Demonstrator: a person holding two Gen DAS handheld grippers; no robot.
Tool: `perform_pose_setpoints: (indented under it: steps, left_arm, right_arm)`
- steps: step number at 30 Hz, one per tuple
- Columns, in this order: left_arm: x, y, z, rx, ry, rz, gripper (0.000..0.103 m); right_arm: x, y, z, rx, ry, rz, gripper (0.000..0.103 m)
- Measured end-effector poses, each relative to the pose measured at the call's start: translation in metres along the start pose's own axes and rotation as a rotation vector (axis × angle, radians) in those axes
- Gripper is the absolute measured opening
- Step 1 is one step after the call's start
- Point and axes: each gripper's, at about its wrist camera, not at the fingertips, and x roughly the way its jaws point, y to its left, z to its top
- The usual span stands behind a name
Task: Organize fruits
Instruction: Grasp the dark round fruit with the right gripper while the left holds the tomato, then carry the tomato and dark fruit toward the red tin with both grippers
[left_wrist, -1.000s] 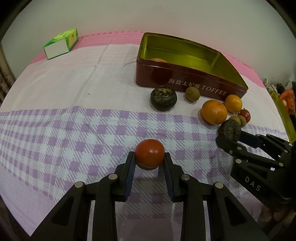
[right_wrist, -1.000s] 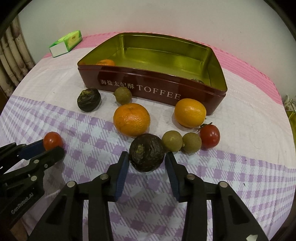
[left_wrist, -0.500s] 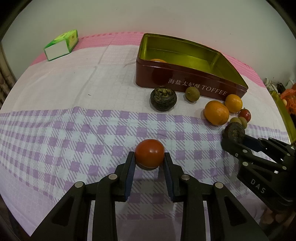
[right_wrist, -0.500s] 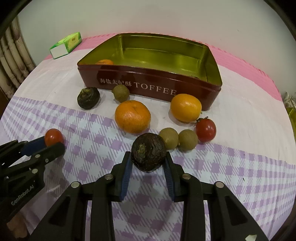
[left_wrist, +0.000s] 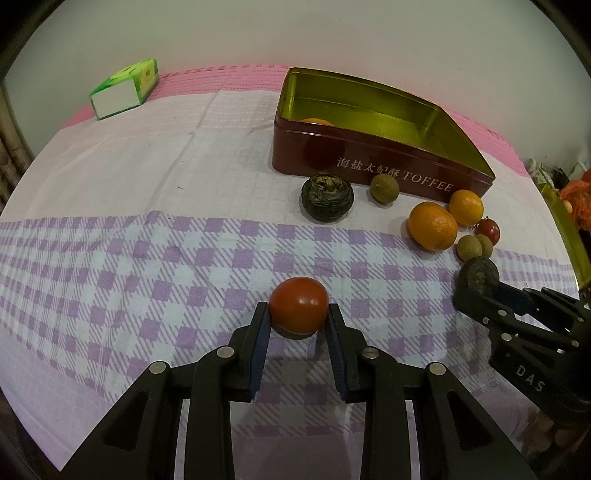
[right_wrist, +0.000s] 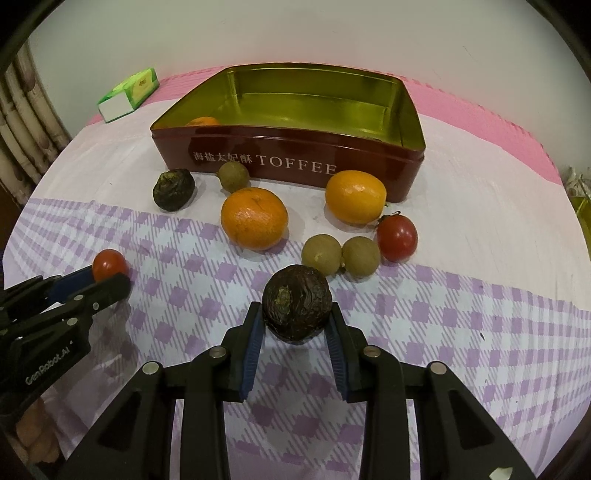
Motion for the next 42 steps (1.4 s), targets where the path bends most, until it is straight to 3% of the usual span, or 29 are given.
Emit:
perform_pose_setpoints:
  steps: [22,42]
  left_arm:
    - [-0.004,-0.008,0.002,0.004,-0.019,0.016,0.031]
    - [-0.013,-0.014,0.005,0.028,-0.047,0.022,0.031]
  right_arm:
    - [-0.026,-0.008,-0.002,0.011,-0.043,0.007,0.030]
    - [-0.040,-0.009,0.016,0.026,-0.095,0.017,0.030]
